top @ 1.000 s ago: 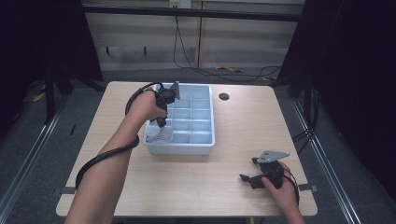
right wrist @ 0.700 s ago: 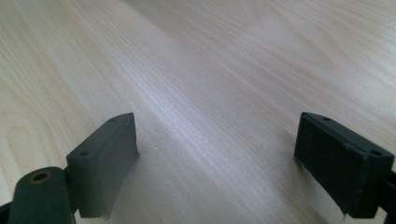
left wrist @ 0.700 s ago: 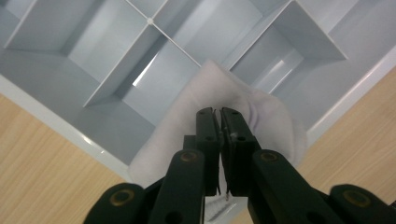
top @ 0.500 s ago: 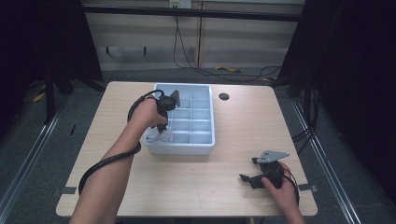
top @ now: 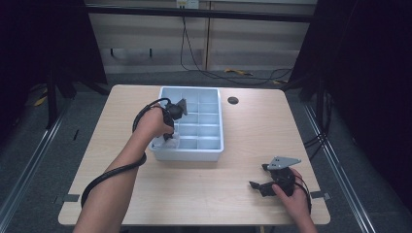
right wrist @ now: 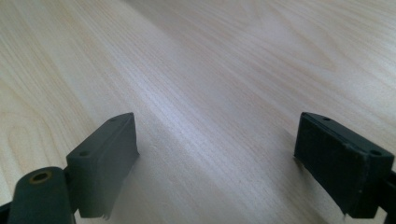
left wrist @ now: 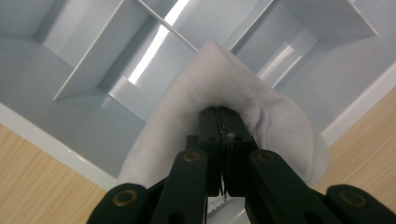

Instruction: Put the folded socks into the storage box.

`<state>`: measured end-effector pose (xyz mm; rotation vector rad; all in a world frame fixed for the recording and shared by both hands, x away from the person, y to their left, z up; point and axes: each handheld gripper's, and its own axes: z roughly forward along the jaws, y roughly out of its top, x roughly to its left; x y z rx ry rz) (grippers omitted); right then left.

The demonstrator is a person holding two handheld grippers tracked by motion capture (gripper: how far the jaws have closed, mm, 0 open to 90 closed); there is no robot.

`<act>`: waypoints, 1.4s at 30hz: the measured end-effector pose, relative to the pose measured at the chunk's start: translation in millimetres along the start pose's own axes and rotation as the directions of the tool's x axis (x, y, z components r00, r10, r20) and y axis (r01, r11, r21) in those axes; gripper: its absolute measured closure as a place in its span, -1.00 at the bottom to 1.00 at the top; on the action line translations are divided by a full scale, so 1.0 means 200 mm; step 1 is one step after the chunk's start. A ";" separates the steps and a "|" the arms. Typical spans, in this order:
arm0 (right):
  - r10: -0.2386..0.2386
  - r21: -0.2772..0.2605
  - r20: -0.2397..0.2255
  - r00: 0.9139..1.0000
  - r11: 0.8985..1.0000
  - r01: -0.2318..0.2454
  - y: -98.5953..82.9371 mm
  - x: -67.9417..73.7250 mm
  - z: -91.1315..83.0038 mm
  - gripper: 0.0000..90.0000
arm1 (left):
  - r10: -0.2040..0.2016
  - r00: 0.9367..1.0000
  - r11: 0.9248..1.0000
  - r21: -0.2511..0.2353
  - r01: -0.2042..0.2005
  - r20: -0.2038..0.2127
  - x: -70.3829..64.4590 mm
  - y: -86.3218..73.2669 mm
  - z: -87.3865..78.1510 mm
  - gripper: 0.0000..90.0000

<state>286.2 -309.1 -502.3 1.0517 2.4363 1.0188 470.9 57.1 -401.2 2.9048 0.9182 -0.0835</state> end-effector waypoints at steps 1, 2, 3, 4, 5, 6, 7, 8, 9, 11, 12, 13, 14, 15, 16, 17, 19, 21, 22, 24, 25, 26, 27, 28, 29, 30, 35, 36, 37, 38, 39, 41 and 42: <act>0.000 0.000 0.001 1.000 1.000 0.000 0.00 0.00 0.00 -0.72 | 0.000 1.000 1.000 -0.003 0.000 -0.004 0.00 0.00 0.00 0.97; 0.000 0.000 0.000 1.000 1.000 0.000 0.00 0.00 0.00 -0.72 | 0.003 1.000 1.000 0.002 -0.003 -0.004 -0.01 -0.01 0.01 0.98; 0.002 0.001 0.000 1.000 1.000 -0.002 0.00 0.00 0.00 -0.72 | 0.001 1.000 1.000 -0.001 -0.001 -0.008 -0.01 -0.01 0.02 1.00; 0.000 0.000 0.000 1.000 1.000 0.000 0.00 0.00 0.00 -0.72 | 0.000 1.000 1.000 -0.004 0.000 -0.007 -0.02 -0.02 0.02 1.00; 0.001 0.000 0.000 1.000 1.000 -0.001 0.00 0.00 0.00 -0.72 | 0.001 1.000 1.000 -0.007 -0.001 -0.010 -0.02 -0.02 0.02 1.00; 0.000 0.000 0.000 1.000 1.000 0.000 0.00 0.00 0.00 -0.72 | 0.007 1.000 1.000 -0.006 -0.007 -0.009 -0.01 -0.03 0.02 1.00; 0.002 0.001 0.000 1.000 1.000 -0.002 0.00 0.00 0.00 -0.72 | 0.001 1.000 1.000 -0.020 -0.001 -0.011 -0.02 -0.03 0.02 1.00; 0.002 0.001 0.000 1.000 1.000 -0.002 0.00 0.00 0.00 -0.72 | 0.004 1.000 1.000 -0.020 -0.005 -0.009 -0.02 -0.03 0.02 1.00; 0.002 0.002 0.000 1.000 1.000 -0.002 0.00 0.00 0.00 -0.72 | 0.004 1.000 1.000 -0.022 -0.004 -0.005 -0.01 -0.03 0.02 1.00; 0.005 0.004 0.004 1.000 1.000 -0.005 0.00 0.00 0.00 -0.72 | 0.001 1.000 1.000 -0.022 -0.001 -0.005 -0.01 -0.03 0.02 1.00; 0.005 0.002 0.002 1.000 1.000 -0.005 0.00 0.00 0.00 -0.72 | -0.002 1.000 1.000 -0.020 0.002 -0.004 -0.01 -0.03 0.02 1.00; 0.005 0.003 0.002 1.000 1.000 -0.005 0.00 0.00 0.00 -0.72 | 0.001 1.000 1.000 -0.015 -0.001 -0.005 -0.01 -0.03 0.02 1.00; 0.005 0.002 0.002 1.000 1.000 -0.005 0.00 0.00 0.00 -0.72 | 0.003 1.000 1.000 -0.013 -0.003 -0.012 -0.02 -0.03 0.02 1.00; 0.006 0.003 0.001 1.000 1.000 -0.006 0.00 0.00 0.00 -0.72 | 0.001 1.000 1.000 -0.011 -0.001 -0.015 -0.02 -0.03 0.03 1.00; 0.006 0.003 0.002 1.000 1.000 -0.006 0.00 0.00 0.00 -0.72 | 0.004 1.000 1.000 -0.005 -0.004 -0.017 -0.02 -0.03 0.04 1.00; 0.004 0.002 0.002 1.000 1.000 -0.004 0.00 0.00 0.00 -0.72 | -0.001 1.000 1.000 -0.003 0.001 -0.018 -0.02 -0.03 0.04 1.00; 0.004 0.002 0.001 1.000 1.000 -0.004 0.00 0.00 0.00 -0.72 | -0.002 1.000 1.000 0.006 0.003 -0.017 -0.02 -0.03 0.05 1.00; 0.005 0.002 0.000 1.000 1.000 -0.005 0.00 0.00 0.00 -0.72 | -0.010 1.000 1.000 0.013 0.010 -0.010 -0.02 -0.03 0.07 1.00; 0.005 0.002 0.000 1.000 1.000 -0.005 0.00 0.00 0.00 -0.72 | -0.009 1.000 1.000 0.024 0.009 -0.002 -0.02 -0.04 0.08 1.00; 0.004 0.002 0.000 1.000 1.000 -0.004 0.00 0.00 0.00 -0.72 | -0.004 1.000 0.999 0.041 0.004 0.005 -0.01 -0.04 0.12 1.00; 0.002 0.001 0.000 1.000 1.000 -0.002 0.00 0.00 0.00 -0.72 | -0.007 1.000 0.999 0.042 0.007 0.008 -0.01 -0.05 0.14 1.00; 0.003 0.002 0.000 1.000 1.000 -0.003 0.00 0.00 0.00 -0.72 | -0.014 1.000 0.999 0.041 0.013 0.013 -0.01 -0.05 0.15 1.00; 0.002 0.001 0.000 1.000 1.000 -0.002 0.00 0.00 0.00 -0.72 | -0.019 1.000 0.999 0.037 0.018 0.020 0.00 -0.05 0.15 1.00; 0.001 0.002 -0.001 1.000 1.000 -0.001 0.00 0.00 0.00 -0.72 | -0.014 1.000 0.999 0.035 0.013 0.022 0.00 -0.06 0.14 1.00; 0.002 0.002 -0.001 1.000 1.000 -0.002 0.00 0.00 0.00 -0.72 | -0.012 1.000 1.000 0.029 0.011 0.020 0.00 -0.06 0.14 1.00; 0.002 0.002 -0.001 1.000 1.000 -0.002 0.00 0.00 0.00 -0.72 | -0.006 1.000 1.000 0.028 0.006 0.025 0.00 -0.06 0.14 1.00; 0.003 0.003 -0.001 1.000 1.000 -0.003 0.00 0.00 0.00 -0.72 | -0.013 0.999 1.000 0.006 0.013 0.031 0.01 -0.08 0.11 0.95; 0.003 0.001 0.000 1.000 1.000 -0.003 0.00 0.00 0.00 -0.72 | -0.013 1.000 1.000 0.003 0.012 0.028 0.01 -0.08 0.10 0.93; 0.004 0.002 0.000 1.000 1.000 -0.004 0.00 0.00 0.00 -0.72 | -0.010 1.000 1.000 0.000 0.010 0.025 0.01 -0.09 0.08 0.91; 0.004 0.002 0.000 1.000 1.000 -0.004 0.00 0.00 0.00 -0.72 | -0.014 1.000 1.000 -0.005 0.014 0.017 0.01 -0.09 0.07 0.89; 0.002 0.001 0.000 1.000 1.000 -0.002 0.00 0.00 0.00 -0.72 | -0.009 1.000 1.000 -0.008 0.009 0.011 0.01 -0.09 0.04 0.87; 0.003 0.001 0.000 1.000 1.000 -0.003 0.00 0.00 0.00 -0.72 | -0.012 1.000 1.000 -0.020 0.013 0.009 0.02 -0.09 0.00 0.85; 0.000 0.000 0.000 1.000 1.000 0.000 0.00 0.00 0.00 -0.72 | -0.017 1.000 0.999 -0.036 0.017 0.015 0.02 -0.09 -0.03 0.84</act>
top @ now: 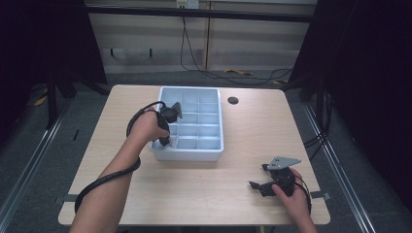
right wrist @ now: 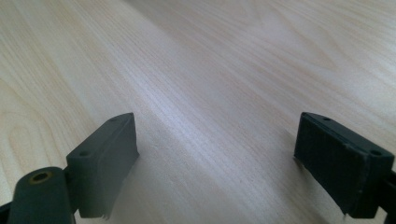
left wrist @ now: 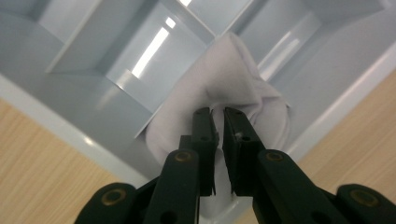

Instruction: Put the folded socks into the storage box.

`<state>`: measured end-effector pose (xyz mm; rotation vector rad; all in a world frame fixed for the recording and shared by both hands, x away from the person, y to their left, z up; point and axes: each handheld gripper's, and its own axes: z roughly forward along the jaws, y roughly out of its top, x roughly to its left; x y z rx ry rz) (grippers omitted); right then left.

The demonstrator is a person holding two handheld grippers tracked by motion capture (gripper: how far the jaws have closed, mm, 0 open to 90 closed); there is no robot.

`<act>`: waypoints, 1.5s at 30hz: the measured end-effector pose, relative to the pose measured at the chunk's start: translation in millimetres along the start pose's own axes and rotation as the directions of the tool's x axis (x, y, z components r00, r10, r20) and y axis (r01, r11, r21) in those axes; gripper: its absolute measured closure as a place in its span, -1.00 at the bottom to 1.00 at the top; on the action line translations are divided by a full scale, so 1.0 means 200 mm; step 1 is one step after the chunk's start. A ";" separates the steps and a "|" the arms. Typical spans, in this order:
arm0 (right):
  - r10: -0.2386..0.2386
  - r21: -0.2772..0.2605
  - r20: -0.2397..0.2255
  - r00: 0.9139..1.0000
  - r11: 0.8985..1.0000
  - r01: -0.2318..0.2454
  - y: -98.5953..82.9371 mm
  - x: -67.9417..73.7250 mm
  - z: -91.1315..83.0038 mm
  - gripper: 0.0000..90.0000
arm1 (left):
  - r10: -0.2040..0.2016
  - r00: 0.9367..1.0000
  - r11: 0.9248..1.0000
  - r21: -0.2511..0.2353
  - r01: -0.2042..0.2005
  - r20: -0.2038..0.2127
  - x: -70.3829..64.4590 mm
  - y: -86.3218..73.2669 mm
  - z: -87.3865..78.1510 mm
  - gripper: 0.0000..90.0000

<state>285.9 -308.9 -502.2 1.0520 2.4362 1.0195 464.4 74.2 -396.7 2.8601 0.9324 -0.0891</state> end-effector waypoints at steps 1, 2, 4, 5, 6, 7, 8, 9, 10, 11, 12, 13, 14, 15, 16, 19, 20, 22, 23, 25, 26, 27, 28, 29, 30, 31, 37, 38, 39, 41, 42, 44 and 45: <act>0.001 0.001 0.000 1.000 1.000 -0.001 0.00 0.00 0.00 -0.72 | -0.009 1.000 1.000 -0.011 0.009 -0.005 0.00 0.00 -0.03 0.84; 0.002 0.001 0.000 1.000 1.000 -0.002 0.00 0.00 0.00 -0.72 | -0.008 1.000 1.000 -0.018 0.008 -0.009 0.00 0.00 -0.05 0.85; 0.001 0.000 0.000 1.000 1.000 -0.001 0.00 0.00 0.00 -0.72 | -0.005 1.000 1.000 -0.028 0.004 -0.009 0.01 0.01 -0.09 0.85; 0.002 0.001 0.000 1.000 1.000 -0.002 0.00 0.00 0.00 -0.72 | -0.011 1.000 0.999 -0.039 0.010 -0.006 0.00 0.02 -0.10 0.85; 0.003 0.001 0.000 1.000 1.000 -0.003 0.00 0.00 0.00 -0.72 | -0.005 1.000 0.999 -0.045 0.005 -0.003 0.00 0.02 -0.12 0.85; 0.003 0.001 0.000 1.000 1.000 -0.003 0.00 0.00 0.00 -0.72 | -0.009 1.000 0.999 -0.052 0.009 -0.005 0.00 0.03 -0.12 0.85; 0.002 0.001 0.000 1.000 1.000 -0.002 0.00 0.00 0.00 -0.72 | -0.003 1.000 0.999 -0.049 0.003 -0.004 0.00 0.04 -0.13 0.86; 0.003 0.001 0.000 1.000 1.000 -0.003 0.00 0.00 0.00 -0.72 | -0.004 1.000 0.999 -0.054 0.003 -0.003 0.00 0.04 -0.14 0.86; 0.001 0.001 0.000 1.000 1.000 -0.001 0.00 0.00 0.00 -0.72 | -0.002 1.000 0.999 -0.053 0.001 -0.002 -0.01 0.05 -0.14 0.86; 0.002 0.001 0.000 1.000 1.000 -0.002 0.00 0.00 0.00 -0.72 | 0.001 1.000 0.999 -0.047 -0.001 -0.004 -0.01 0.06 -0.14 0.87; 0.001 0.001 0.000 1.000 1.000 -0.001 0.00 0.00 0.00 -0.72 | 0.006 1.000 0.999 -0.049 -0.006 -0.005 -0.01 0.07 -0.14 0.88; -0.001 0.000 0.000 1.000 1.000 0.001 0.00 0.00 0.00 -0.72 | 0.004 1.000 0.998 -0.056 -0.005 -0.008 -0.02 0.08 -0.14 0.88; 0.002 0.001 0.000 1.000 1.000 -0.002 0.00 0.00 0.00 -0.72 | 0.005 1.000 0.998 -0.055 -0.005 -0.009 -0.02 0.09 -0.14 0.88; 0.001 0.001 0.000 1.000 1.000 -0.001 0.00 0.00 0.00 -0.72 | 0.014 1.000 0.999 -0.050 -0.014 -0.011 -0.02 0.10 -0.14 0.88; 0.002 0.001 0.000 1.000 1.000 -0.002 0.00 0.00 0.00 -0.72 | 0.012 1.000 0.998 -0.054 -0.013 -0.015 -0.03 0.11 -0.14 0.88; 0.002 0.001 0.000 1.000 1.000 -0.002 0.00 0.00 0.00 -0.72 | 0.019 1.000 0.999 -0.044 -0.020 -0.017 -0.03 0.13 -0.12 0.88; 0.000 0.000 0.000 1.000 1.000 0.000 0.00 0.00 0.00 -0.72 | 0.020 1.000 0.999 -0.037 -0.020 -0.017 -0.03 0.14 -0.11 0.88; 0.002 0.001 0.000 1.000 1.000 -0.002 0.00 0.00 0.00 -0.72 | 0.022 1.000 0.999 -0.025 -0.022 -0.020 -0.03 0.15 -0.09 0.87; 0.001 0.000 0.000 1.000 1.000 -0.001 0.00 0.00 0.00 -0.72 | 0.024 0.999 1.000 -0.018 -0.025 -0.021 -0.03 0.16 -0.08 0.87; 0.002 0.001 0.001 1.000 1.000 -0.002 0.00 0.00 0.00 -0.72 | 0.015 1.000 1.000 -0.026 -0.015 -0.024 -0.03 0.17 -0.07 0.87; 0.001 0.000 0.000 1.000 1.000 -0.001 0.00 0.00 0.00 -0.72 | 0.019 1.000 1.000 -0.018 -0.019 -0.018 -0.02 0.17 -0.06 0.88; 0.001 0.001 0.000 1.000 1.000 -0.001 0.00 0.00 0.00 -0.72 | 0.016 1.000 1.000 -0.017 -0.017 -0.016 -0.02 0.18 -0.06 0.87; 0.000 0.000 0.000 1.000 1.000 0.000 0.00 0.00 0.00 -0.72 | 0.007 1.000 1.000 -0.028 -0.008 -0.018 -0.02 0.18 -0.05 0.87; -0.001 -0.001 0.000 1.000 1.000 0.001 0.00 0.00 0.00 -0.72 | 0.013 1.000 1.000 -0.014 -0.013 -0.014 -0.02 0.18 -0.04 0.87; -0.001 0.000 -0.001 1.000 1.000 0.001 0.00 0.00 0.00 -0.72 | 0.013 1.000 1.000 -0.007 -0.013 -0.007 -0.02 0.19 -0.03 0.88; 0.000 0.001 -0.001 1.000 1.000 0.000 0.00 0.00 0.00 -0.72 | 0.014 1.000 1.000 -0.005 -0.014 -0.004 -0.02 0.19 -0.02 0.88; 0.000 0.002 -0.003 1.000 1.000 0.000 0.00 0.00 0.00 -0.72 | 0.007 1.000 1.000 0.019 -0.006 -0.004 -0.02 0.17 0.03 0.89; 0.000 0.002 -0.004 1.000 1.000 0.000 0.00 0.00 0.00 -0.72 | 0.004 1.000 1.000 0.026 -0.004 0.000 -0.02 0.17 0.03 0.90; 0.001 0.002 -0.004 1.000 1.000 -0.001 0.00 0.00 0.00 -0.72 | 0.008 1.000 1.000 0.025 -0.008 0.004 -0.02 0.17 0.04 0.92; 0.000 0.002 -0.004 1.000 1.000 0.000 0.00 0.00 0.00 -0.72 | -0.004 1.000 1.000 0.030 0.003 0.012 -0.02 0.16 0.06 0.95; 0.000 0.002 -0.004 1.000 1.000 0.000 0.00 0.00 0.00 -0.72 | 0.002 1.000 0.999 0.033 -0.002 0.013 -0.02 0.15 0.07 0.97; -0.003 0.001 -0.004 1.000 1.000 0.003 0.00 0.00 0.00 -0.72 | 0.001 1.000 1.000 0.030 -0.001 0.011 -0.03 0.14 0.09 0.98; -0.002 0.001 -0.004 1.000 1.000 0.002 0.00 0.00 0.00 -0.72 | -0.003 1.000 1.000 0.025 0.003 0.008 -0.03 0.14 0.09 0.98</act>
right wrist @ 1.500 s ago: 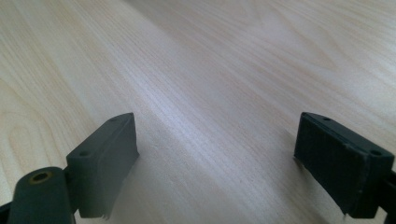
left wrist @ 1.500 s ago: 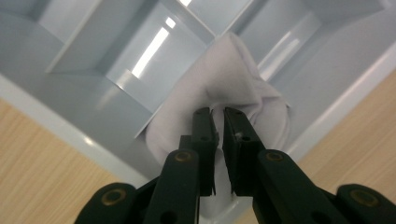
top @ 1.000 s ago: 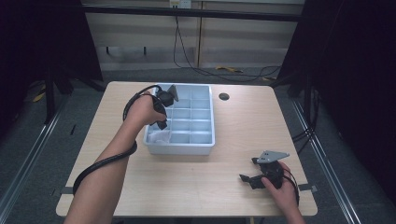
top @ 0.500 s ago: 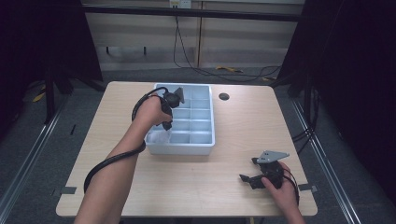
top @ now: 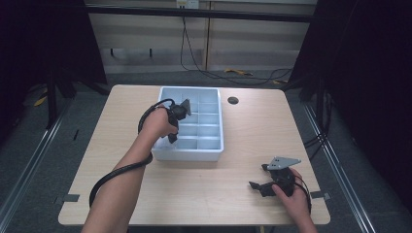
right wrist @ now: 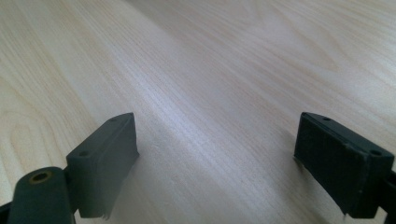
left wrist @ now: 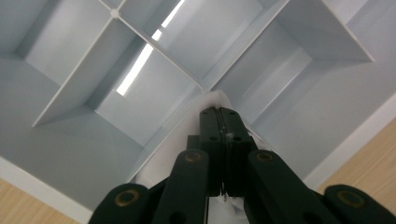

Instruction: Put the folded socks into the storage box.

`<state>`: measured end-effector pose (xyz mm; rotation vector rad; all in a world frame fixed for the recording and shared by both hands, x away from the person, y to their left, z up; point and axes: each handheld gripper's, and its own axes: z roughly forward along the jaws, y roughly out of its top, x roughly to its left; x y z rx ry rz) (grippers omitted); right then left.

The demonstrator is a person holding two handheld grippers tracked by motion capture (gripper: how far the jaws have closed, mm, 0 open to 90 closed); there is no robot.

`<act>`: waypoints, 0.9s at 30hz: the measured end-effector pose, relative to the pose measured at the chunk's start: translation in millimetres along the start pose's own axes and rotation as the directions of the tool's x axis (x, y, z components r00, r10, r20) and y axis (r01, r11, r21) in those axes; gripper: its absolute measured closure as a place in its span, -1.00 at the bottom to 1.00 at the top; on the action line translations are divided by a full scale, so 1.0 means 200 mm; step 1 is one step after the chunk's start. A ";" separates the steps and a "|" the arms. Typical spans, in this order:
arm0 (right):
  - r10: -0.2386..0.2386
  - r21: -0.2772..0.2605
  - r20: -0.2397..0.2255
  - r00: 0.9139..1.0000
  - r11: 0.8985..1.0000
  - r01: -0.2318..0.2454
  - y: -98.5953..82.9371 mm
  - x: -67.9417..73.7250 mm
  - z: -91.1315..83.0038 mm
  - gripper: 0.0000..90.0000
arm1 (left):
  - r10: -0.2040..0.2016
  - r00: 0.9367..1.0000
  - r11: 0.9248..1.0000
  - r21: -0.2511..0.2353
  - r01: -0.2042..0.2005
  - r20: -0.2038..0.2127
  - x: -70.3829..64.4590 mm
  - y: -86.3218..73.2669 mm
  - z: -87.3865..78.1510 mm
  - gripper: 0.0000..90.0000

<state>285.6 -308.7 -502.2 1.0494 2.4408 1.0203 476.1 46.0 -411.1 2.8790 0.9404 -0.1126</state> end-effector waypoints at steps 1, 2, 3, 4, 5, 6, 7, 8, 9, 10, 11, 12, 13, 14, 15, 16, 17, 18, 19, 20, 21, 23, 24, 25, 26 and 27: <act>0.000 0.000 0.000 1.000 1.000 0.000 0.00 0.00 0.00 -0.72 | 0.001 1.000 1.000 -0.002 -0.001 -0.004 0.00 0.00 0.00 0.98; 0.000 0.000 0.000 1.000 1.000 0.000 0.00 0.00 0.00 -0.72 | 0.005 1.000 1.000 0.001 -0.005 -0.004 0.00 0.00 0.00 0.98; 0.000 0.000 0.000 1.000 1.000 0.000 0.00 0.00 0.00 -0.72 | 0.005 1.000 1.000 -0.002 -0.005 -0.006 0.00 -0.01 0.00 0.98; 0.000 0.000 0.000 1.000 1.000 0.000 0.00 0.00 0.00 -0.72 | 0.006 1.000 1.000 0.001 -0.006 -0.009 -0.01 -0.01 0.01 0.99; 0.000 0.000 0.000 1.000 1.000 0.000 0.00 0.00 0.00 -0.72 | 0.013 1.000 1.000 0.015 -0.013 -0.010 -0.01 -0.01 0.02 1.00; 0.000 0.000 0.000 1.000 1.000 0.000 0.00 0.00 0.00 -0.72 | 0.012 1.000 1.000 0.020 -0.012 -0.016 -0.01 -0.02 0.03 1.00; 0.000 0.000 0.000 1.000 1.000 0.000 0.00 0.00 0.00 -0.72 | 0.012 1.000 1.000 0.029 -0.011 -0.013 -0.01 -0.02 0.05 1.00; 0.000 0.000 0.000 1.000 1.000 0.000 0.00 0.00 0.00 -0.72 | 0.009 1.000 1.000 0.029 -0.008 -0.011 -0.01 -0.02 0.07 1.00; 0.001 0.001 0.000 1.000 1.000 -0.001 0.00 0.00 0.00 -0.72 | 0.002 1.000 1.000 0.023 -0.002 -0.007 0.00 -0.03 0.09 1.00; 0.003 0.002 0.000 1.000 1.000 -0.003 0.00 0.00 0.00 -0.72 | -0.001 1.000 1.000 0.017 0.001 -0.005 0.00 -0.03 0.10 1.00; 0.000 0.001 0.000 1.000 1.000 0.000 0.00 0.00 0.00 -0.72 | -0.003 1.000 1.000 0.015 0.003 -0.004 0.00 -0.03 0.10 1.00; -0.001 0.001 0.000 1.000 1.000 0.001 0.00 0.00 0.00 -0.72 | -0.010 1.000 1.000 0.010 0.010 0.001 0.00 -0.04 0.10 1.00; -0.001 0.001 0.000 1.000 1.000 0.001 0.00 0.00 0.00 -0.72 | -0.002 1.000 1.000 0.009 0.002 0.003 0.00 -0.04 0.10 1.00; 0.000 0.001 0.000 1.000 1.000 0.000 0.00 0.00 0.00 -0.72 | -0.001 1.000 1.000 0.007 0.001 0.008 0.01 -0.04 0.10 1.00; 0.000 0.001 0.000 1.000 1.000 0.000 0.00 0.00 0.00 -0.72 | -0.008 1.000 1.000 0.004 0.008 0.011 0.01 -0.04 0.09 1.00; 0.000 0.001 0.000 1.000 1.000 0.000 0.00 0.00 0.00 -0.72 | -0.011 1.000 1.000 -0.001 0.012 0.018 0.02 -0.05 0.09 0.99; 0.000 0.001 0.000 1.000 1.000 0.000 0.00 0.00 0.00 -0.72 | -0.013 1.000 1.000 -0.004 0.014 0.024 0.02 -0.05 0.08 0.98; 0.000 0.001 0.000 1.000 1.000 0.000 0.00 0.00 0.00 -0.72 | -0.010 1.000 1.000 -0.011 0.011 0.024 0.02 -0.05 0.07 0.95; 0.000 0.001 0.000 1.000 1.000 0.000 0.00 0.00 0.00 -0.72 | -0.013 1.000 1.000 -0.022 0.013 0.016 0.01 -0.06 0.06 0.90; 0.001 0.002 0.000 1.000 1.000 -0.001 0.00 0.00 0.00 -0.72 | -0.009 1.000 1.000 -0.022 0.009 0.011 0.01 -0.06 0.05 0.85; 0.000 0.001 0.000 1.000 1.000 0.000 0.00 0.00 0.00 -0.72 | -0.003 1.000 1.000 -0.022 0.004 0.008 0.01 -0.06 0.03 0.78; 0.000 0.001 0.000 1.000 1.000 0.000 0.00 0.00 0.00 -0.72 | 0.006 1.000 1.000 -0.021 -0.006 -0.017 0.00 -0.07 -0.01 0.67; 0.001 0.002 0.000 1.000 1.000 -0.001 0.00 0.00 0.00 -0.72 | 0.007 1.000 1.000 -0.028 -0.008 -0.022 0.00 -0.08 -0.03 0.66; -0.003 -0.001 0.000 1.000 1.000 0.003 0.00 0.00 0.00 -0.72 | 0.007 1.000 0.999 -0.035 -0.008 -0.021 0.00 -0.08 -0.05 0.64; -0.002 0.000 0.000 1.000 1.000 0.002 0.00 0.00 0.00 -0.72 | -0.002 1.000 0.999 -0.053 0.001 -0.026 0.00 -0.09 -0.07 0.60; -0.002 0.000 0.000 1.000 1.000 0.002 0.00 0.00 0.00 -0.72 | 0.000 1.000 0.998 -0.056 -0.001 -0.025 0.01 -0.10 -0.09 0.57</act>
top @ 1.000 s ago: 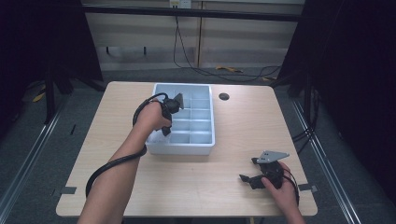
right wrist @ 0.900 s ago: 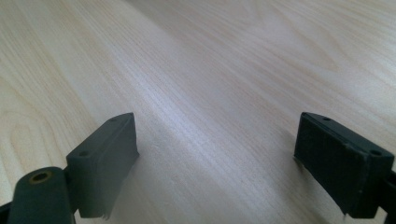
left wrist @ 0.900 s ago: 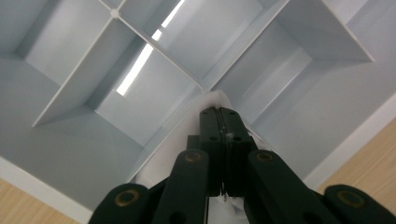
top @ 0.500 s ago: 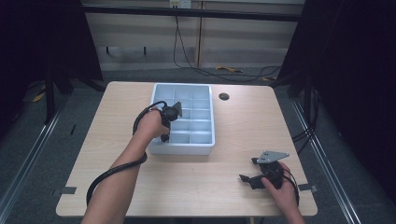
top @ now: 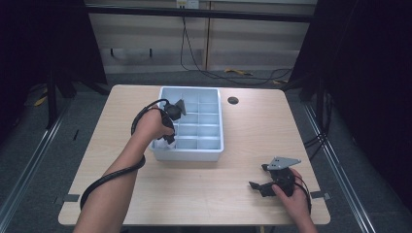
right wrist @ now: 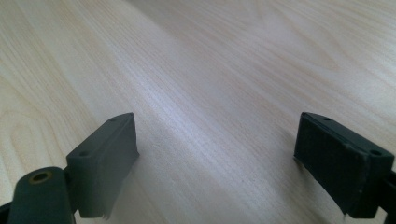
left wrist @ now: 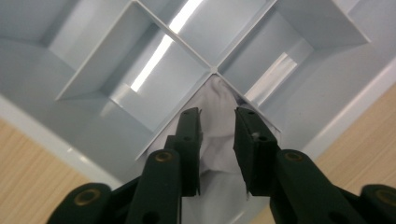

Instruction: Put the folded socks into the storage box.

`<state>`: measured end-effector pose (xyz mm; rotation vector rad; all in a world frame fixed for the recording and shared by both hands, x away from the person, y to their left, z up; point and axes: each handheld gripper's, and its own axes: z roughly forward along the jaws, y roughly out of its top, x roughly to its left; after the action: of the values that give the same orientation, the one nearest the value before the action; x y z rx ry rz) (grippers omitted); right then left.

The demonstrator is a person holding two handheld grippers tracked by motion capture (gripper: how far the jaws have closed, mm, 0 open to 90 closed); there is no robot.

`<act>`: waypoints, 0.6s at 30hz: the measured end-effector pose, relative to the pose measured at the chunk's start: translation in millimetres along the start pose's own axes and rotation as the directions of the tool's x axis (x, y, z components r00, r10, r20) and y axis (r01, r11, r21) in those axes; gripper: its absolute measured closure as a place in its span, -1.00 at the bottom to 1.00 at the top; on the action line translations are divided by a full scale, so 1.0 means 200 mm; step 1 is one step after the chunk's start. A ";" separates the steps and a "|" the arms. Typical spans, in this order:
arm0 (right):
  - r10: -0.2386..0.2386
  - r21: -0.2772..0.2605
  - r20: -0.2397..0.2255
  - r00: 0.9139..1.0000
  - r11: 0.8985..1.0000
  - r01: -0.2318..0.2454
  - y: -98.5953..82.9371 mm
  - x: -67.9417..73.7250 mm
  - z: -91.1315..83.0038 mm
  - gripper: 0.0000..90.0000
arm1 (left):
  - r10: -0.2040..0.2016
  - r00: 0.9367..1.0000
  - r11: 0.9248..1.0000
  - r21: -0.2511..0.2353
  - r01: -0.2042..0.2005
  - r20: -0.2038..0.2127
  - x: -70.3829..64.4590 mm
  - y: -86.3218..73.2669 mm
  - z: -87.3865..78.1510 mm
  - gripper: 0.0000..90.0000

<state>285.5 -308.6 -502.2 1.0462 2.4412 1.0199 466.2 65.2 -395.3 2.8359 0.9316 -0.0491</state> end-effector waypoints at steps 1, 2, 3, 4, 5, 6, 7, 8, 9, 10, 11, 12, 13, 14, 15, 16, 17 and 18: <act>0.000 0.000 0.000 1.000 1.000 0.000 0.00 0.00 0.00 -0.72 | -0.006 1.000 1.000 -0.010 0.006 0.000 0.00 -0.01 -0.01 0.55; 0.000 0.000 0.000 1.000 1.000 0.000 0.00 0.00 0.00 -0.72 | -0.006 1.000 1.000 -0.014 0.006 0.005 0.00 -0.02 -0.02 0.50; 0.000 0.000 0.000 1.000 1.000 0.000 0.00 0.00 0.00 -0.72 | -0.006 1.000 1.000 -0.021 0.006 0.005 0.00 -0.02 -0.03 0.46; -0.001 0.000 0.000 1.000 1.000 0.001 0.00 0.00 0.00 -0.72 | -0.007 1.000 1.000 -0.028 0.007 0.011 0.00 -0.03 -0.04 0.42; 0.001 0.000 0.000 1.000 1.000 -0.001 0.00 0.00 0.00 -0.72 | -0.010 1.000 1.000 -0.029 0.010 0.015 0.00 -0.04 -0.04 0.35; 0.001 0.000 0.001 1.000 1.000 -0.001 0.00 0.00 0.00 -0.72 | -0.008 1.000 1.000 -0.029 0.009 0.020 0.00 -0.04 -0.05 0.29; 0.000 0.000 0.001 1.000 1.000 0.000 0.00 0.00 0.00 -0.72 | -0.019 1.000 0.999 -0.028 0.019 0.019 0.00 -0.05 -0.05 0.23; 0.001 0.000 0.001 1.000 1.000 -0.001 0.00 0.00 0.00 -0.72 | -0.029 0.999 0.999 -0.022 0.029 0.023 0.00 -0.06 -0.06 0.19; 0.000 0.000 0.001 1.000 1.000 0.000 0.00 0.00 0.00 -0.72 | -0.035 0.999 0.999 -0.027 0.035 0.022 0.00 -0.06 -0.06 0.15; 0.004 0.002 0.000 1.000 1.000 -0.004 0.00 0.00 0.00 -0.72 | -0.030 0.999 0.999 -0.030 0.031 0.017 0.00 -0.07 -0.07 0.09; 0.004 0.002 0.000 1.000 1.000 -0.004 0.00 0.00 0.00 -0.72 | -0.027 1.000 0.999 -0.034 0.027 0.013 0.00 -0.07 -0.08 0.06; 0.003 0.001 0.000 1.000 1.000 -0.003 0.00 0.00 0.00 -0.72 | -0.028 0.999 0.999 -0.032 0.029 0.015 0.00 -0.08 -0.08 0.01; 0.004 0.002 0.000 1.000 1.000 -0.004 0.00 0.00 0.00 -0.72 | -0.032 0.999 0.999 -0.037 0.033 0.015 0.00 -0.09 -0.09 -0.04; 0.003 0.001 0.000 1.000 1.000 -0.003 0.00 0.00 0.00 -0.72 | -0.030 0.999 0.999 -0.041 0.031 0.014 0.00 -0.09 -0.09 -0.08; 0.004 0.002 0.000 1.000 1.000 -0.004 0.00 0.00 0.00 -0.72 | -0.031 0.999 0.998 -0.049 0.032 0.021 0.00 -0.10 -0.10 -0.11; 0.005 0.001 -0.001 1.000 1.000 -0.005 0.00 0.00 0.00 -0.72 | -0.025 0.999 0.998 -0.052 0.026 0.029 0.00 -0.11 -0.10 -0.13; 0.004 0.001 -0.001 1.000 1.000 -0.004 0.00 0.00 0.00 -0.72 | -0.026 0.999 0.998 -0.059 0.028 0.034 0.00 -0.11 -0.11 -0.14; 0.005 0.001 -0.001 1.000 1.000 -0.005 0.00 0.00 0.00 -0.72 | -0.027 0.999 0.998 -0.055 0.029 0.033 0.00 -0.12 -0.11 -0.16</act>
<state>285.2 -308.5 -502.1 1.0526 2.4417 1.0203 451.5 87.7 -376.4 2.7628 0.9514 -0.0702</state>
